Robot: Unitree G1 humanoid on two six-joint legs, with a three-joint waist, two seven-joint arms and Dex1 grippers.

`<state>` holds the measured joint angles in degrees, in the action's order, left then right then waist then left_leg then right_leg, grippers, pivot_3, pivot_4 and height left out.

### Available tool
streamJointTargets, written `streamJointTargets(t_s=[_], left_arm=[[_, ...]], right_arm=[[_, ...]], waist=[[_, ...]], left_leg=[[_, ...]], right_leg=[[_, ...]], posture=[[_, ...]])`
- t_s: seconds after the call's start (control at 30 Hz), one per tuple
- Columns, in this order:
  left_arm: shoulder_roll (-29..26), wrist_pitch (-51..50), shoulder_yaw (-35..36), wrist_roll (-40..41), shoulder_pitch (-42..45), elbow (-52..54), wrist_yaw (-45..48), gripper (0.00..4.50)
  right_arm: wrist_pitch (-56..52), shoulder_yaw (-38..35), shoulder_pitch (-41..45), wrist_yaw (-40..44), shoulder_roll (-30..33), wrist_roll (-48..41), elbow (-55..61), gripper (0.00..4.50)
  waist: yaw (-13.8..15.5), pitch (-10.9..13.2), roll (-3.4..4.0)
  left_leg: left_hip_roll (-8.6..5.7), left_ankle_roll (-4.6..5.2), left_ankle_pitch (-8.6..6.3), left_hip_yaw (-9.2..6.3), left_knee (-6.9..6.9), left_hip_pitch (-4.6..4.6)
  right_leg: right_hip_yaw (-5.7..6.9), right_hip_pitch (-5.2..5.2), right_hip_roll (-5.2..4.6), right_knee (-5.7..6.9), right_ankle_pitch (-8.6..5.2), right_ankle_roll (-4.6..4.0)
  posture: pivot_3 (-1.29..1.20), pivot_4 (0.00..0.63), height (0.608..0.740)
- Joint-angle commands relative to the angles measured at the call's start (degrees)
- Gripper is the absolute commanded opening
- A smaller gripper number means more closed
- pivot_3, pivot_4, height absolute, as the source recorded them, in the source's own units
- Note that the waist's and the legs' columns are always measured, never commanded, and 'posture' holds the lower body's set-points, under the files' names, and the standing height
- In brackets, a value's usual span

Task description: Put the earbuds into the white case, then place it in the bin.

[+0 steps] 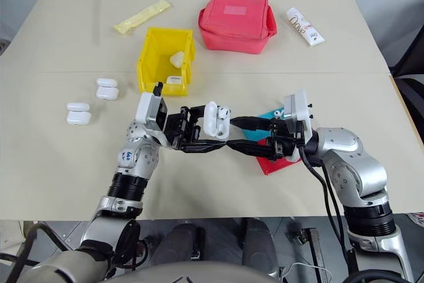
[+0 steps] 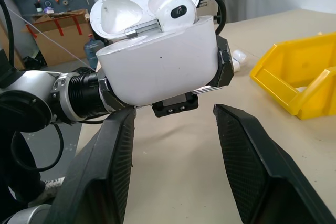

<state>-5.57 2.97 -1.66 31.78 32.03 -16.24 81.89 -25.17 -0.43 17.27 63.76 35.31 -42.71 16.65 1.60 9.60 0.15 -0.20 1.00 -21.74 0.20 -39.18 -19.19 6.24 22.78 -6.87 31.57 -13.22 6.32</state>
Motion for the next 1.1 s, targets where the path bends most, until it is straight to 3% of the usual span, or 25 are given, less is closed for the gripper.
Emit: streamJointTargets(t_s=[0.03,0.23,0.4,0.57,0.77,0.9,1.1], left_arm=[[-1.1,0.2,-0.6,-0.8,0.7,0.8,-0.5,2.76],[-3.5,-0.1,-1.2,-3.1,0.9,-0.3,-2.1,2.76],[-3.9,1.7,-0.2,-3.5,1.3,-1.7,-3.4,2.76],[-4.7,2.8,0.8,-3.6,1.5,-3.3,-4.2,2.76],[-5.4,3.8,1.8,-3.7,2.1,-5.1,-4.8,2.76],[-5.8,4.3,2.1,-3.6,2.3,-6.0,-4.6,2.76],[-5.7,4.9,2.1,-3.5,2.2,-6.1,-4.5,2.76]], right_arm=[[-0.1,-2.3,-0.4,-2.6,3.1,3.0,3.1,2.45],[-2.2,-7.5,-6.2,-7.5,10.6,7.5,6.7,2.45],[-4.4,-19.1,-16.8,-11.4,14.5,8.7,11.3,2.45],[-5.8,-36.5,-33.2,-14.0,11.7,10.2,16.8,2.45],[-7.8,-46.9,-44.4,-15.3,8.4,8.8,21.9,2.45],[-9.7,-49.3,-46.2,-16.5,7.8,7.3,23.9,2.45],[-12.3,-47.4,-42.8,-18.1,10.6,6.1,24.2,2.45]], waist=[[0.1,0.0,0.0],[0.3,0.0,-0.01],[1.0,0.0,-0.01],[1.9,0.0,-0.01],[2.0,0.0,0.02],[1.7,0.0,0.05],[1.5,0.0,0.05]], left_leg=[[0.0,0.0,0.0,0.0,0.0,0.0],[-0.02,0.01,0.0,0.01,0.0,-0.02],[-0.01,0.01,-0.01,0.02,0.0,-0.03],[0.0,0.02,-0.01,0.05,0.0,-0.01],[0.04,0.14,-0.08,0.17,0.0,0.01],[0.08,0.44,-0.3,0.15,0.0,0.04],[0.05,0.45,-0.3,0.15,0.0,0.03]], right_leg=[[0.0,0.0,0.0,0.0,0.0,0.0],[0.01,0.0,-0.01,-0.02,0.0,0.0],[0.0,-0.01,-0.01,-0.04,0.0,0.0],[-0.02,-0.03,0.0,-0.05,0.02,0.03],[-0.13,-0.07,0.04,-0.07,0.04,0.03],[-0.14,-0.05,0.06,-0.07,0.02,0.0],[-0.14,-0.05,0.04,-0.1,0.02,0.0]], posture=[[0.0,0.15,0.74],[0.0,0.15,0.74],[0.0,0.15,0.74],[0.0,0.15,0.74],[0.0,0.15,0.74],[0.0,0.15,0.74],[0.0,0.15,0.74]])
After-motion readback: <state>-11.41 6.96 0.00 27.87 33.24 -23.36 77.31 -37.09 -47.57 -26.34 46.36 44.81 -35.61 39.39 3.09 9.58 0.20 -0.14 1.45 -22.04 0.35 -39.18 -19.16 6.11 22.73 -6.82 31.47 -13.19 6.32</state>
